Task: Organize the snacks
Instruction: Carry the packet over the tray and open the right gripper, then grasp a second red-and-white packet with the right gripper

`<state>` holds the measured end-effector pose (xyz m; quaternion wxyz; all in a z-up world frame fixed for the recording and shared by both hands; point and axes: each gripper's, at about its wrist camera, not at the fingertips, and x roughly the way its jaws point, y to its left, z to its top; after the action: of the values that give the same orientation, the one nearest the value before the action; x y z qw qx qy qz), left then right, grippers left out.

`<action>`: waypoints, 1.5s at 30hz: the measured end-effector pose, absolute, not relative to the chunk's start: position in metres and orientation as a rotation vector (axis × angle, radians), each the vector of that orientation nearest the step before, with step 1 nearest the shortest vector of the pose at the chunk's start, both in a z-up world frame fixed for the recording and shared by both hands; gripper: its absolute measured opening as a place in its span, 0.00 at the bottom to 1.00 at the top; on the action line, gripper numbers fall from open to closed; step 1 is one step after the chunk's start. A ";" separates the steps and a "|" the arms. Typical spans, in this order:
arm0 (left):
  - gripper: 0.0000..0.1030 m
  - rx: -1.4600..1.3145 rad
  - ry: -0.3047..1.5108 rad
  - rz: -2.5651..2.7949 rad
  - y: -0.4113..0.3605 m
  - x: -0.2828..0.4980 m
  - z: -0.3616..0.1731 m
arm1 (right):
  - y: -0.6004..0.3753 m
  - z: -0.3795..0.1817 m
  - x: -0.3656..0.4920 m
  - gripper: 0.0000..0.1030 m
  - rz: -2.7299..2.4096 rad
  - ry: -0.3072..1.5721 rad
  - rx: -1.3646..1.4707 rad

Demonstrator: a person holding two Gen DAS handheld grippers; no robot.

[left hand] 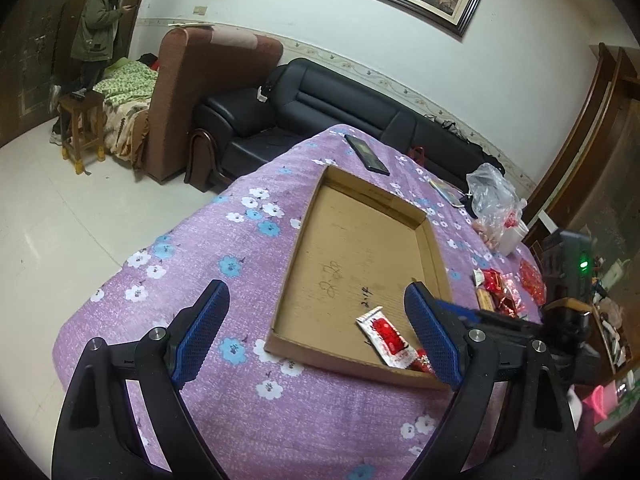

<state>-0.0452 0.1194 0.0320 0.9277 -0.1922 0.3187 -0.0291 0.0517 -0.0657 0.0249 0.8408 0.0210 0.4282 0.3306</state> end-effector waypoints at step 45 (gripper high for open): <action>0.87 -0.065 0.976 -0.390 -0.207 0.133 -0.020 | -0.337 -0.025 0.019 0.28 0.156 0.890 0.357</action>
<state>0.1328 -0.2069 -0.0202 0.8645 -0.0311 0.4657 -0.1863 0.0189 -0.3375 -0.0250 0.8843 0.1715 0.4278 0.0750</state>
